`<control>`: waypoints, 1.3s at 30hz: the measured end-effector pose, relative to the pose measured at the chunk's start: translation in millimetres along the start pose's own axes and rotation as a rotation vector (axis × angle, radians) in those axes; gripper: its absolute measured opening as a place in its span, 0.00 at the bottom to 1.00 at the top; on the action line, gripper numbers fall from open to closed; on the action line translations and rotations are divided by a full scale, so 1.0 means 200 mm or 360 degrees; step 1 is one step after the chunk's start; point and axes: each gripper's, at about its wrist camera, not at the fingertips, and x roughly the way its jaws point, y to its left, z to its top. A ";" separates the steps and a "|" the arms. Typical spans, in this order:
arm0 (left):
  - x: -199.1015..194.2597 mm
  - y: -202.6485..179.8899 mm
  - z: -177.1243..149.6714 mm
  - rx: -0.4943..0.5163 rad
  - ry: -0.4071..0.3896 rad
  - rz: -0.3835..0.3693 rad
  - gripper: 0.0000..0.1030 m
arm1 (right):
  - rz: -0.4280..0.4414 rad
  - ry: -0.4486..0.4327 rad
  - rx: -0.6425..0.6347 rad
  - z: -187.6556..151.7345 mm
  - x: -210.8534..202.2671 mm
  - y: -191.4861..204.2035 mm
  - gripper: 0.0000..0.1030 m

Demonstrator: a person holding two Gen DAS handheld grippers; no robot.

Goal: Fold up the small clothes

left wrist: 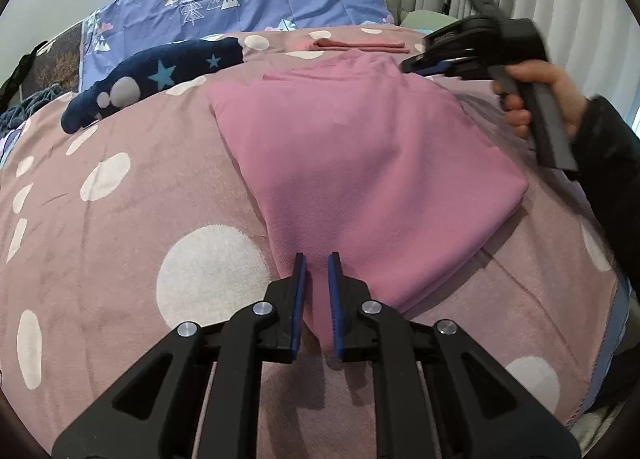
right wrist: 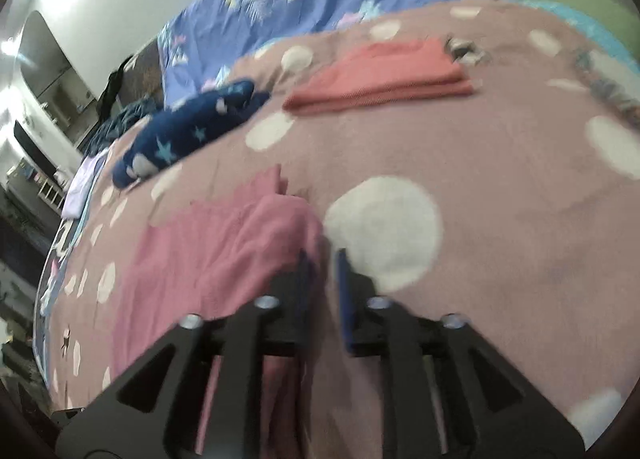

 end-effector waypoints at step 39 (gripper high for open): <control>0.11 0.09 0.09 -0.0075 0.0071 -0.0046 0.54 | -0.0019 0.0073 -0.0398 -0.81 -0.34 0.28 0.23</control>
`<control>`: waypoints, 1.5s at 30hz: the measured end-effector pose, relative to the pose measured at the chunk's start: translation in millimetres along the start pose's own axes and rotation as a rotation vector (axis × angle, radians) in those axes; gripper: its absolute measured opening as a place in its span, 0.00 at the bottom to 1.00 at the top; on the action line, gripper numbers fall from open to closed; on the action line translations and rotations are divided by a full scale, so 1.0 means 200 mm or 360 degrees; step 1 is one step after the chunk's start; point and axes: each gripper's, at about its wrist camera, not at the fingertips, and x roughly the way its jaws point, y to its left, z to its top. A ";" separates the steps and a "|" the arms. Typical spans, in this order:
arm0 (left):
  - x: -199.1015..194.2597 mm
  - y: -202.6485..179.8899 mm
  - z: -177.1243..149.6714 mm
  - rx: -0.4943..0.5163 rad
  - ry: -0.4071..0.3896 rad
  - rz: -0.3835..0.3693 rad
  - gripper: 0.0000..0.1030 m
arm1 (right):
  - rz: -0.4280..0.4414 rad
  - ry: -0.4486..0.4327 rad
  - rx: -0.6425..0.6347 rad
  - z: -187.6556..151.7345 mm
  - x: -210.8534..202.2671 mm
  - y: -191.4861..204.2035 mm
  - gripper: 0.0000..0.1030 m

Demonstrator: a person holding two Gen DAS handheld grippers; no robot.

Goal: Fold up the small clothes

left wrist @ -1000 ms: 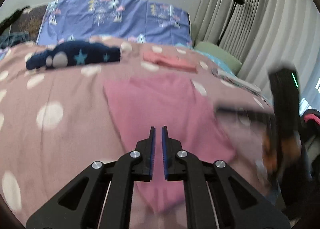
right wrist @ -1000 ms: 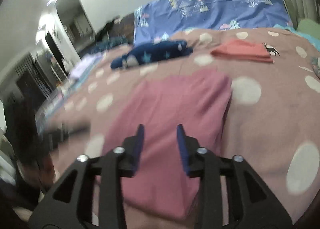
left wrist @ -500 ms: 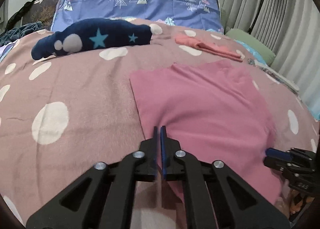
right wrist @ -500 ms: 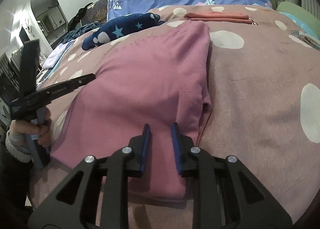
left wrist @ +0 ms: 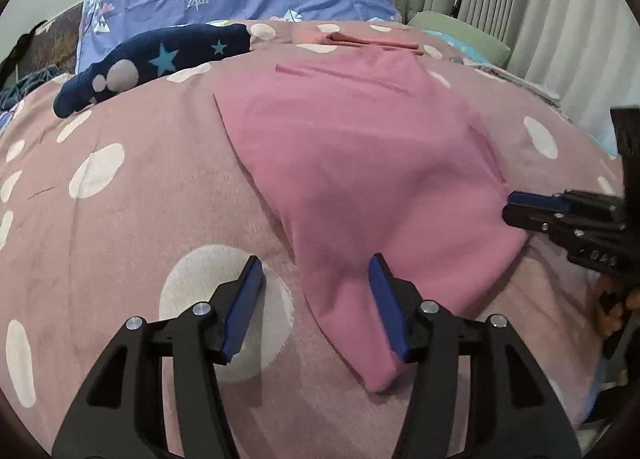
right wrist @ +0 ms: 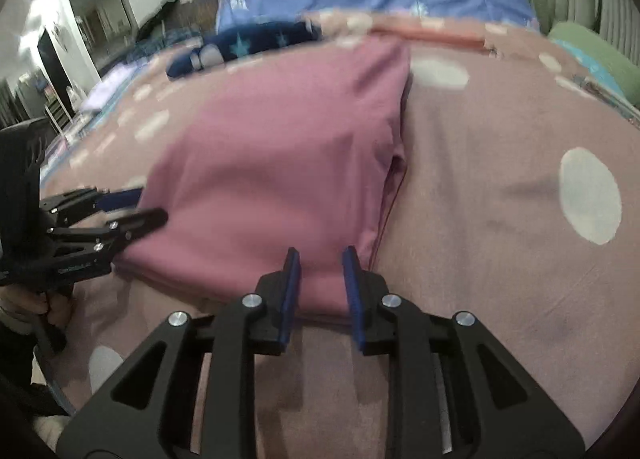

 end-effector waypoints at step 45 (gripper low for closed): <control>0.13 0.03 0.61 0.0009 -0.0236 -0.0139 0.23 | 0.0522 -0.0035 0.0186 0.71 0.24 -0.25 0.18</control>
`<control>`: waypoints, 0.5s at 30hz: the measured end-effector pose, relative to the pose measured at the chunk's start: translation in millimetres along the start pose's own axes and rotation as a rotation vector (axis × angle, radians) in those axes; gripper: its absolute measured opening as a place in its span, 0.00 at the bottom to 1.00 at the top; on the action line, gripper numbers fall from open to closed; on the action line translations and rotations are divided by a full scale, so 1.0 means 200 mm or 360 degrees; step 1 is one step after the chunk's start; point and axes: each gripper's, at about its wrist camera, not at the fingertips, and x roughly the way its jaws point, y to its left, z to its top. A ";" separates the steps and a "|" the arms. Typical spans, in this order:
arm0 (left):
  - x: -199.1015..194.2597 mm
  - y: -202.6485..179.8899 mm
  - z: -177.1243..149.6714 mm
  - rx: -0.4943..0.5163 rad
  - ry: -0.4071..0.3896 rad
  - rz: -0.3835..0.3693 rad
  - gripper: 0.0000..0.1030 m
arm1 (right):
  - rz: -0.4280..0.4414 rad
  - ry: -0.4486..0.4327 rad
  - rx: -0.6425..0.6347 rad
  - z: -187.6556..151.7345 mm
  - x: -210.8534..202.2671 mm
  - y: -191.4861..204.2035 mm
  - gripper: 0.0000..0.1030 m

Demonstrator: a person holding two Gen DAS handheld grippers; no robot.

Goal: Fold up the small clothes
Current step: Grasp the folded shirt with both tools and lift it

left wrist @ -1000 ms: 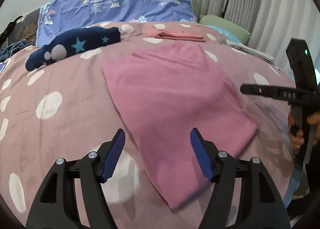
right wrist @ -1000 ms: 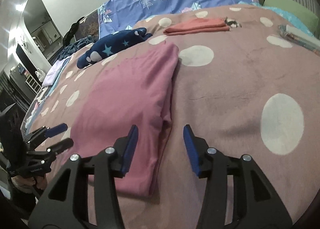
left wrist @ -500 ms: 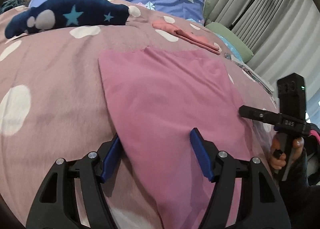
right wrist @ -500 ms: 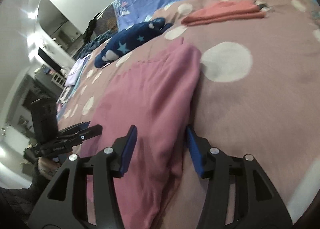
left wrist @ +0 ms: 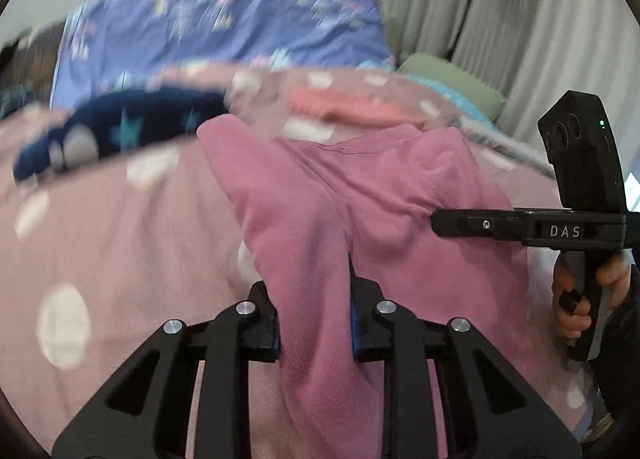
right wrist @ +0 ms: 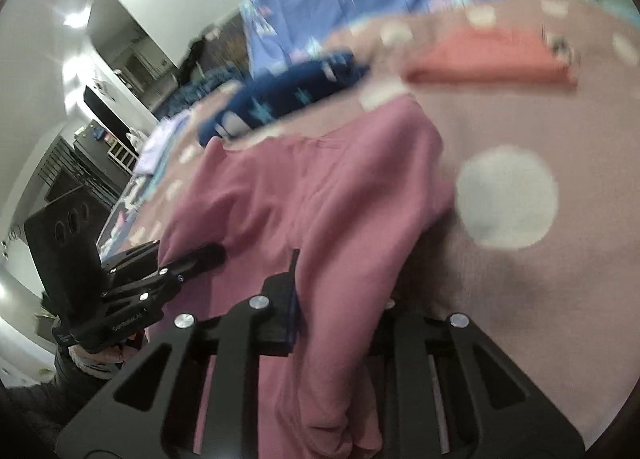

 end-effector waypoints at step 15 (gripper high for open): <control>-0.01 -0.40 1.06 0.0438 -0.0529 0.0162 0.25 | -0.0372 -0.0630 -0.0283 0.82 -0.70 0.08 0.18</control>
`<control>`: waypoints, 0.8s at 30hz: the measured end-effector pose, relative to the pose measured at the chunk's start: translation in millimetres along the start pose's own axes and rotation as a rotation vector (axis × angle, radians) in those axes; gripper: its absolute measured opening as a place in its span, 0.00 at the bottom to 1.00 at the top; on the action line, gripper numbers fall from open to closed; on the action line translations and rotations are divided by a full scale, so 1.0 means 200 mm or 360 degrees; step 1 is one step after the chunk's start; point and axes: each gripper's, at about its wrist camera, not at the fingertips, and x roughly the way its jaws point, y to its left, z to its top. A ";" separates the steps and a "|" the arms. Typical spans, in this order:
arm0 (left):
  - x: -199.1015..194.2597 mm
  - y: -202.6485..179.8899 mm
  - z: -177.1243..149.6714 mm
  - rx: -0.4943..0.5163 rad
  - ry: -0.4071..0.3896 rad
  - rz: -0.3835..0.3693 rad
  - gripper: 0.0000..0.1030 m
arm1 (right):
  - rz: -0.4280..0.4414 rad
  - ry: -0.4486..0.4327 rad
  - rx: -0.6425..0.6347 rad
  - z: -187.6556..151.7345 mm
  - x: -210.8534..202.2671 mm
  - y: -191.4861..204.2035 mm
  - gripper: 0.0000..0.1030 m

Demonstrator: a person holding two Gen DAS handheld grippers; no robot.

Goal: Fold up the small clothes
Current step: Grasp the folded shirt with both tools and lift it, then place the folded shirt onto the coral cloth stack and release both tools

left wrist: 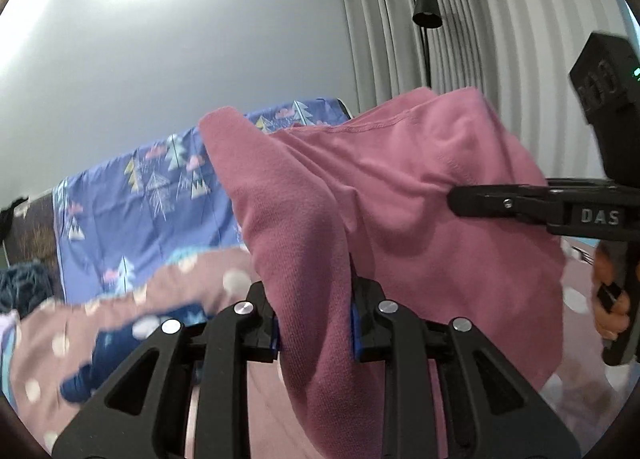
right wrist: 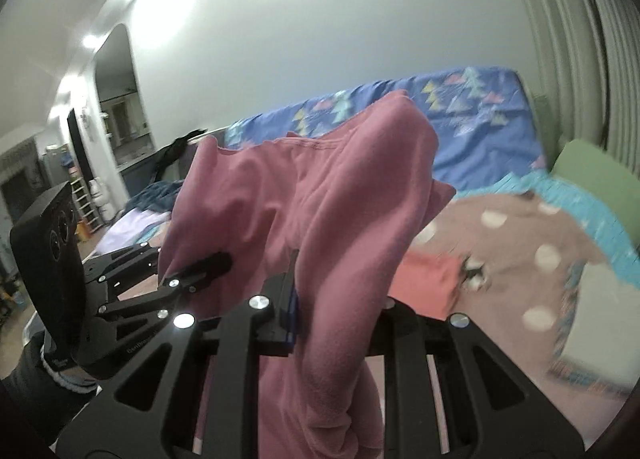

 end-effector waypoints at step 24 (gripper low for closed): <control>1.35 0.21 -0.39 0.0153 0.0546 0.0303 0.63 | -0.0588 0.0481 0.0166 -0.32 1.25 -0.79 0.62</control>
